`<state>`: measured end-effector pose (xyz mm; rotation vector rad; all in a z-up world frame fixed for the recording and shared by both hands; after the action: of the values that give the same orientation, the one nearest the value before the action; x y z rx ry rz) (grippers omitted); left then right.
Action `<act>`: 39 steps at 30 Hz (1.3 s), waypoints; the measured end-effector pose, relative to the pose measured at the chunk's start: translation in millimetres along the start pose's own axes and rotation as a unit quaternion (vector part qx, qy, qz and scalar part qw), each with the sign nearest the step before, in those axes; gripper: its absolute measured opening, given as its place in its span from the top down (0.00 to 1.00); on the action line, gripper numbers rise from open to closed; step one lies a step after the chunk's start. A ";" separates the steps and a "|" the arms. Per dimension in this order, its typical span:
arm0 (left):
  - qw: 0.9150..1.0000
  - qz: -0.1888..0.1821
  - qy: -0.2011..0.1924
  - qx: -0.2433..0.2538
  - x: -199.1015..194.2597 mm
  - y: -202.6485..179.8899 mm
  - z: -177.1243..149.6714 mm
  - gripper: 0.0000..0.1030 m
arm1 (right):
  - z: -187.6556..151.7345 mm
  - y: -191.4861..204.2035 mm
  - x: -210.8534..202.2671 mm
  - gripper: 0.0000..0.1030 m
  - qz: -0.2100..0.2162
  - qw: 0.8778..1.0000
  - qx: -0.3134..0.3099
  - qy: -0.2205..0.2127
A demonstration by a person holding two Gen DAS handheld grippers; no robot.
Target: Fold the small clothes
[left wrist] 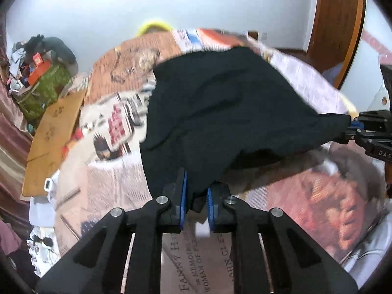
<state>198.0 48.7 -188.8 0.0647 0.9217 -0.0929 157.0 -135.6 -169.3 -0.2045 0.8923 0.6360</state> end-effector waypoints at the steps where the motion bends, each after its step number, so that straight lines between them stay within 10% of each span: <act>1: 1.000 -0.001 -0.008 -0.001 -6.4 0.2 7.5 0.88 | 5.3 -1.1 -8.0 0.92 -0.003 1.000 0.001 -0.014; 15: 0.998 0.018 -0.063 -0.009 -13.6 4.2 125.4 0.89 | 85.1 -33.1 -40.4 0.93 -0.047 0.993 -0.011 -0.105; 29: 0.998 0.011 0.008 -0.067 133.6 54.3 233.6 0.89 | 170.3 -102.1 38.6 0.93 -0.064 0.994 0.005 -0.089; 39: 0.996 0.019 0.032 -0.083 229.5 69.9 247.8 0.80 | 186.0 -148.9 120.6 0.92 -0.072 0.996 0.041 -0.042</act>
<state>539.7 82.5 -221.3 -0.0686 0.9884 0.0213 423.6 -124.5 -160.8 -0.1662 0.8138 0.4695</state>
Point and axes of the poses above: each gripper's, at about its wrist camera, not at the fingertips, and x roughly the way its jaws point, y to its left, z to its top, the point moved 1 cm from there along x, roughly the way its jaws point, and after that the axes turned 5 degrees about -x, right-handed, at the moved point
